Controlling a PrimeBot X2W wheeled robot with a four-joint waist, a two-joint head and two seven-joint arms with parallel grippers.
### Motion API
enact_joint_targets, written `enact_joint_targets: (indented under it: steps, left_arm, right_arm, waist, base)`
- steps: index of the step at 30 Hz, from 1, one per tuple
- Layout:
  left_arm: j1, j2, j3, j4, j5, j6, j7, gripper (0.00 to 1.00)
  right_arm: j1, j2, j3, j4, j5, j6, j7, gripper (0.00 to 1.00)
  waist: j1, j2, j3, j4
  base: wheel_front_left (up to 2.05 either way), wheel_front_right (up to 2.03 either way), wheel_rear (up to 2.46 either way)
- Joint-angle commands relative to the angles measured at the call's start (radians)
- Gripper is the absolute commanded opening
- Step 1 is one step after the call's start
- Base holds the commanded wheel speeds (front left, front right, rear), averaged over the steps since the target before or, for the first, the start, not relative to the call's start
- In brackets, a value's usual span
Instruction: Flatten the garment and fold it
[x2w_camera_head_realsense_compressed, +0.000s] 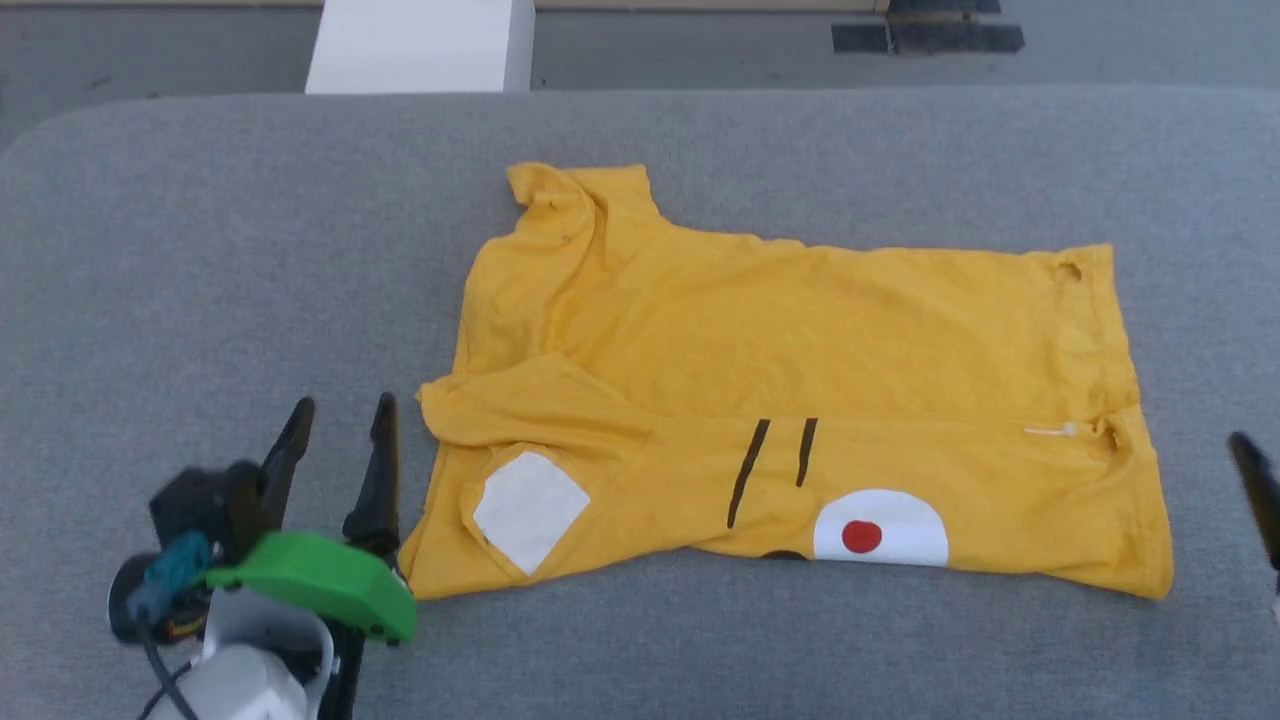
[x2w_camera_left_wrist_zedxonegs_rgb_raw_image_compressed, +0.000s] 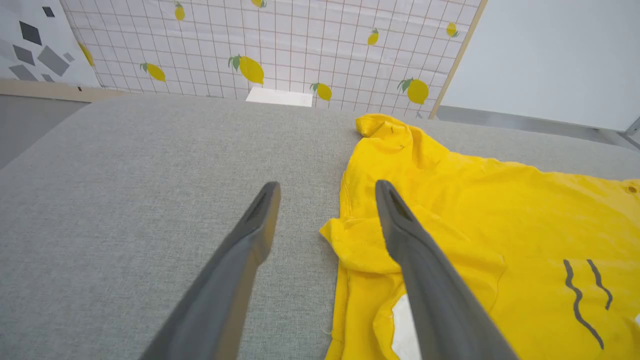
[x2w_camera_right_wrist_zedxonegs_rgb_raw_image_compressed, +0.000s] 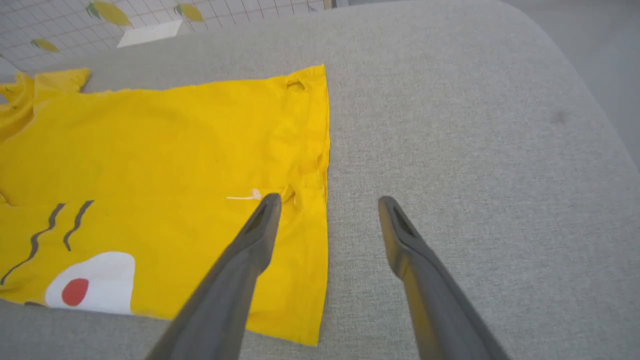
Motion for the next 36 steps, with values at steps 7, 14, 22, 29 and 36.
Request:
enact_joint_targets:
  steps: [7, 14, 22, 29, 36]
  left_arm:
    - [0.169, -0.092, 0.059, -0.079, 0.066, 0.088, -0.107, 1.0]
    - [0.286, -0.218, 0.146, -0.094, 0.208, 0.075, -0.111, 1.0]
    - [0.197, -0.151, 0.065, 0.01, 0.233, -0.024, 0.066, 1.0]
    - [0.086, -0.081, -0.001, 0.092, 0.204, -0.105, 0.323, 1.0]
    - [0.052, -0.074, -0.027, 0.173, 0.164, -0.13, 0.443, 1.0]
  right_arm:
    - [0.1, 0.224, -0.113, -0.099, -0.196, -0.001, -0.271, 1.0]
    - [0.163, 0.292, -0.115, -0.098, -0.282, -0.001, -0.434, 1.0]
    - [0.135, 0.295, -0.099, -0.075, -0.281, -0.001, -0.445, 1.0]
    - [0.114, 0.295, -0.079, -0.062, -0.28, -0.001, -0.431, 1.0]
    - [0.111, 0.295, -0.068, -0.049, -0.278, -0.001, -0.419, 1.0]
  waist:
    - [0.0, 0.0, -0.072, 0.014]
    - [0.0, 0.0, -0.075, 0.019]
    - [0.0, 0.0, -0.043, 0.022]
    - [0.0, 0.0, -0.006, 0.013]
    - [0.0, 0.0, 0.021, 0.003]
  base:
    - [0.0, 0.0, 0.0]
    - [0.0, 0.0, 0.0]
    - [0.0, 0.0, 0.0]
    - [0.0, 0.0, 0.0]
    - [0.0, 0.0, 0.0]
